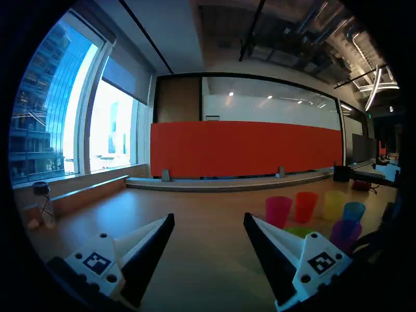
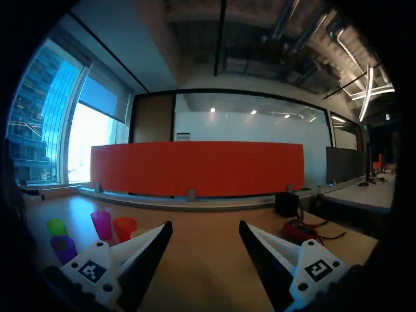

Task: Pour water

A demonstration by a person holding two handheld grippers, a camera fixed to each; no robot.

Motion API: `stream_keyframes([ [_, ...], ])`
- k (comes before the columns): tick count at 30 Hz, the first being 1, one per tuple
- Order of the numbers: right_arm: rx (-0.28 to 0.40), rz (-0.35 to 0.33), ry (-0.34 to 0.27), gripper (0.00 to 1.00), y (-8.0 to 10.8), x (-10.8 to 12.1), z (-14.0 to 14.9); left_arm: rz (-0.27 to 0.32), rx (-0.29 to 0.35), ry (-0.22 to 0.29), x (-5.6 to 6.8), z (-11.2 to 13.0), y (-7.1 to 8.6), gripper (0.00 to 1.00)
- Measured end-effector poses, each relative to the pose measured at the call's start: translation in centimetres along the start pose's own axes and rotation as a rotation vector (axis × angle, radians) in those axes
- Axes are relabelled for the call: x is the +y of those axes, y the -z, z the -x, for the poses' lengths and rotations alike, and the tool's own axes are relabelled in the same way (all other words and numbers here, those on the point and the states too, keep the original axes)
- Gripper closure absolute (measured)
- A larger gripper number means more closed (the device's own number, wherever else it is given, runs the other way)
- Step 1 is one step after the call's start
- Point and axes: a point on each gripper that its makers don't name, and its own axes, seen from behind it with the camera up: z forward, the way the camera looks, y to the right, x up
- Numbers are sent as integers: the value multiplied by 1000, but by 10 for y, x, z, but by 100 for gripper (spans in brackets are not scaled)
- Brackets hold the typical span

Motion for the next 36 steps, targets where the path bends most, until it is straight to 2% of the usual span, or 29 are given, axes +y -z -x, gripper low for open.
stream_keyframes([
  [6, -17, -6, 29, 1, 0, -2, 11, 0, 0, 0, 1, 0, 0, 1],
  [21, -51, 17, 1, 1, -6, 9, 28, 0, 0, 0, 0, 0, 1, 1],
  [36, -52, 15, -2, 1, -5, 9, 27, 0, 0, 0, 0, 1, 0, 1],
])
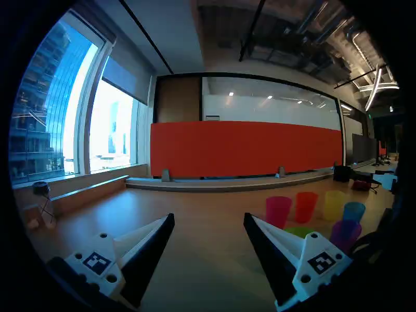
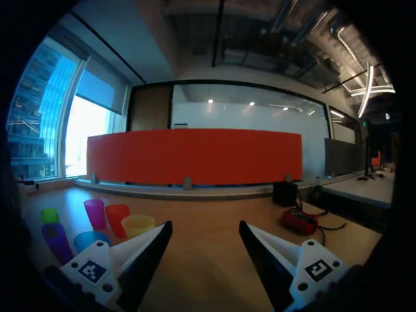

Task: Pour water

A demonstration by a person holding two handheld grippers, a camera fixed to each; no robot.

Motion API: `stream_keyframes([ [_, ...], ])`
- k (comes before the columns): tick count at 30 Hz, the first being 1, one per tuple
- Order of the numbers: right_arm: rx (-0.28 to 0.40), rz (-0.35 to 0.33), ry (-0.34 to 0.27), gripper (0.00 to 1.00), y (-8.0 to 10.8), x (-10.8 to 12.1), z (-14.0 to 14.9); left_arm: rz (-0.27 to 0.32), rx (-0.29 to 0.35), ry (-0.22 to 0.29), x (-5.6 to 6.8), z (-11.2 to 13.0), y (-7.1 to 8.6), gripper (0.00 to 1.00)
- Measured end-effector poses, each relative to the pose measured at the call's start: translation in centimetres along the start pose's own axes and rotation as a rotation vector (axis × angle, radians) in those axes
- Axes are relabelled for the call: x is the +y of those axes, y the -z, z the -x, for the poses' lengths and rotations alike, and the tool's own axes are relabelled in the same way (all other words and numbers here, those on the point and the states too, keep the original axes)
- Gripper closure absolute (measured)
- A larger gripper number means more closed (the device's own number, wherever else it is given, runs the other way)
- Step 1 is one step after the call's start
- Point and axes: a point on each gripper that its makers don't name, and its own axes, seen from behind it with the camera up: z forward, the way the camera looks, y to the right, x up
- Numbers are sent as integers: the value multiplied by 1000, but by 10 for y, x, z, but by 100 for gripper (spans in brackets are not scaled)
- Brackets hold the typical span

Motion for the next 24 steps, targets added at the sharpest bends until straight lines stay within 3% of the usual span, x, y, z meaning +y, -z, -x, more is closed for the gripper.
stream_keyframes([
  [24, -1, 2, 0, 1, 4, 1, 0, 0, 0, 0, -1, 0, 0, 1],
])
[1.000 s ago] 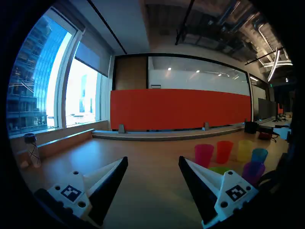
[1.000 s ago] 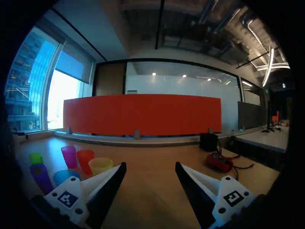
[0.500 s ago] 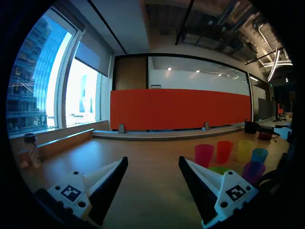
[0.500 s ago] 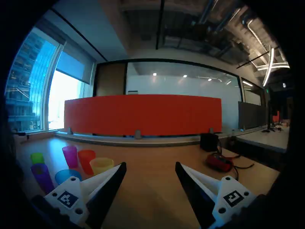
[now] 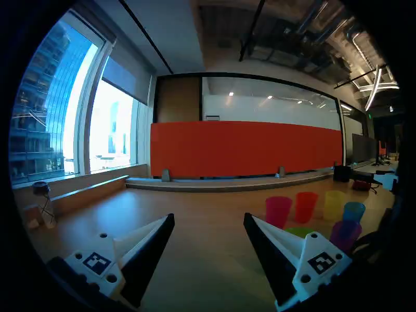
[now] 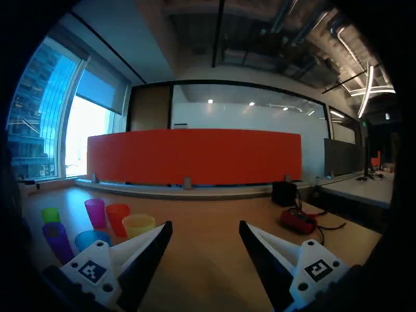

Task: Pour water

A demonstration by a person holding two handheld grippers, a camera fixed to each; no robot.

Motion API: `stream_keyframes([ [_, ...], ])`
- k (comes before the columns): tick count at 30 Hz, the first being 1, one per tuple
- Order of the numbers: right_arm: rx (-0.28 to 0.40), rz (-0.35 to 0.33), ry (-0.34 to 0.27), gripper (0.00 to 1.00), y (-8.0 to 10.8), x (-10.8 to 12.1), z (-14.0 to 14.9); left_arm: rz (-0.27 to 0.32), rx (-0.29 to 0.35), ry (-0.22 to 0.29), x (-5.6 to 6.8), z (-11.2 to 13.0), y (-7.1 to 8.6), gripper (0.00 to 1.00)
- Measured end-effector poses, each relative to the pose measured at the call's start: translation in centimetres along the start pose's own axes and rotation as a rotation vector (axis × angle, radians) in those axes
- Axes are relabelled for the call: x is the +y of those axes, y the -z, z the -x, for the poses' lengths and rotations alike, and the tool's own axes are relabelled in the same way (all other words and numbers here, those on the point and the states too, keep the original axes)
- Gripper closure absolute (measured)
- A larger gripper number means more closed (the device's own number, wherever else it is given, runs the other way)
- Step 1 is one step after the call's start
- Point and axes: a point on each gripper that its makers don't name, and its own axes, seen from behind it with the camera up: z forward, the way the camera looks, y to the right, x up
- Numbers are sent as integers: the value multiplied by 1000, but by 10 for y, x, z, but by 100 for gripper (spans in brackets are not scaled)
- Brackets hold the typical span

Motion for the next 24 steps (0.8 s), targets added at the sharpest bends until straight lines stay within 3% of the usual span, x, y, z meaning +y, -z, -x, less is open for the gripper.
stream_keyframes([
  [24, -2, 0, 0, 1, -1, 1, 1, 0, 0, 0, 1, 0, 0, 1],
])
